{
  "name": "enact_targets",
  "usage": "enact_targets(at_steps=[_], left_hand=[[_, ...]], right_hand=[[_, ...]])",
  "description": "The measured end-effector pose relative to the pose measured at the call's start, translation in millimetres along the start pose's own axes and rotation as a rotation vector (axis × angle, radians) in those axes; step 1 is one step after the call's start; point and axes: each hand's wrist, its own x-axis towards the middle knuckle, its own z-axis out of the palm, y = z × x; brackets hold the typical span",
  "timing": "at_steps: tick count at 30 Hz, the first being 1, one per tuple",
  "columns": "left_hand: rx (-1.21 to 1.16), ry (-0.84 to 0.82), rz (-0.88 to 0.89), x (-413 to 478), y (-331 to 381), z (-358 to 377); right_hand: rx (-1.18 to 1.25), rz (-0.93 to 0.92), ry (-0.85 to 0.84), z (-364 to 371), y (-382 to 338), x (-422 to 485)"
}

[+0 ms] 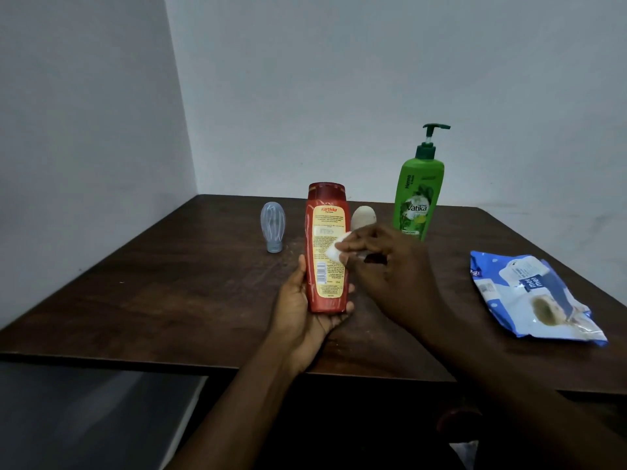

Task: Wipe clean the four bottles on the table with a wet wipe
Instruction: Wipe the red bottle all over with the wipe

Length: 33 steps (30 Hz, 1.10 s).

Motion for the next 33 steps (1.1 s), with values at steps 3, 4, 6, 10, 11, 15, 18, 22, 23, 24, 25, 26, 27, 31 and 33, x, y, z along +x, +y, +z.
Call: enact_targets(at_steps=[3,4,6,10,11,15,18,22,23,24,25,26,27,31,33], left_hand=[[-0.092,0.014,0.005,0.8,-1.1,0.5],[-0.12,0.014,-0.004,0.9,-1.2,0.6],[-0.124,0.015,-0.019,0.1,-1.4,0.5],[-0.118,0.03,-0.001,-2.2,-1.9,0.6],[-0.122,0.029,0.004,-3.2,-1.6,0.8],[-0.155,0.025,-0.008,-2.7,-1.0,-0.2],[-0.175,0.022,-0.014,-1.2,-2.0,1.0],[-0.087,0.009,0.013,-0.9,-7.3,3.0],[-0.061,0.017,0.02,0.0,-8.5,2.4],[-0.046,0.022,0.027,1.3,-9.8,1.3],[-0.037,0.026,0.032,2.3,-10.5,0.7],[-0.033,0.03,0.035,2.6,-10.6,-0.6],[-0.035,0.032,0.033,2.8,-10.1,-1.8],[-0.049,0.034,0.02,0.2,-8.4,-3.1],[-0.061,0.047,0.017,-1.3,-7.5,-2.6]], right_hand=[[-0.009,-0.03,-0.053,2.4,-4.4,-28.2],[-0.018,-0.046,-0.065,2.8,-5.2,-36.7],[-0.025,-0.056,-0.094,3.2,-6.4,-51.2],[-0.006,-0.058,-0.136,4.3,-10.8,-67.0],[-0.004,-0.059,-0.139,4.8,-12.2,-68.4],[0.013,-0.05,-0.15,2.8,-11.6,-62.1],[-0.036,-0.029,-0.116,1.8,-11.7,-44.3],[-0.066,0.008,-0.04,1.1,-10.0,-0.1],[-0.072,0.017,-0.029,1.1,-8.3,12.5],[-0.083,0.016,-0.022,0.9,-6.6,23.9],[-0.1,0.004,-0.017,1.2,-4.8,34.4],[-0.119,-0.013,-0.016,2.3,-4.2,43.7],[-0.136,-0.031,-0.014,3.7,-4.2,51.8],[-0.173,-0.053,-0.032,9.7,-4.2,69.4],[-0.191,-0.061,-0.049,12.5,-5.9,68.2]])
